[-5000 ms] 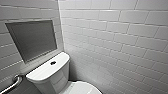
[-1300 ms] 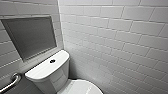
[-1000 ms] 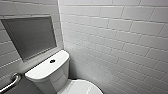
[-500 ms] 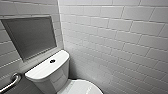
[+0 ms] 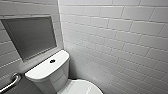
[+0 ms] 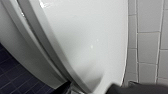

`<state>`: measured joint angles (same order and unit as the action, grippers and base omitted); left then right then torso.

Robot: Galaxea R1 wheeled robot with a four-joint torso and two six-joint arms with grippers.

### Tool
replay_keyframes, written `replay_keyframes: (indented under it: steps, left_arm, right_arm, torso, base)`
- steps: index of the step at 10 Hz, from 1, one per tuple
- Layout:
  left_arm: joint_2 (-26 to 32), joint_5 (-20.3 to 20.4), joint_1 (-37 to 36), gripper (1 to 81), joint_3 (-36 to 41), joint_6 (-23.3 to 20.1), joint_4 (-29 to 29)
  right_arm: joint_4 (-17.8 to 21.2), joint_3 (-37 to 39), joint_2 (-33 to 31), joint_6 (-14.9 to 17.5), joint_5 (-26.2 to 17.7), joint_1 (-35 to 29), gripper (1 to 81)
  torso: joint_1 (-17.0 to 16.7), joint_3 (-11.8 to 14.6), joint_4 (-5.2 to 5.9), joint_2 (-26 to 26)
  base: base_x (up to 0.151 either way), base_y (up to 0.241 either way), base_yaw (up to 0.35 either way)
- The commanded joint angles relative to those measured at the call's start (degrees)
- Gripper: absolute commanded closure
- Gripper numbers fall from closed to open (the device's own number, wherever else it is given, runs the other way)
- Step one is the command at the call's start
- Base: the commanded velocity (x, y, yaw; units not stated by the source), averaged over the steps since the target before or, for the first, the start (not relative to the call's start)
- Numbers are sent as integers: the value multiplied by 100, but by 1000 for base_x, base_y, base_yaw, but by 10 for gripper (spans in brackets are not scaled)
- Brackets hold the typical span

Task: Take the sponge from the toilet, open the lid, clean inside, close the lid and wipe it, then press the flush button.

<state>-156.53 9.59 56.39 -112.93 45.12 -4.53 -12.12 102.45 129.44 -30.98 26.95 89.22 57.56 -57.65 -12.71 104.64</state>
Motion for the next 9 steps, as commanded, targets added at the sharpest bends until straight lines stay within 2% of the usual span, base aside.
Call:
replay_keyframes:
  steps: [1, 5, 9]
  left_arm:
    - [-19, 728, -563, 10, 70, 94, -30]
    - [-230, 790, -580, 10, -238, 111, -92]
    - [-301, 781, -801, 10, -230, 111, -100]
  right_arm:
    - [-98, -121, -337, -22, -164, -155, 811]
    - [-71, -121, -328, -22, -164, -181, 811]
    - [-80, -86, -311, -93, -164, -189, 811]
  torso:
    - [0, 0, 0, 0]
    - [0, -2, 0, 0]
    - [0, 0, 0, 0]
  base:
    - [0, 0, 0]
    - [0, 0, 0]
    - [0, 0, 0]
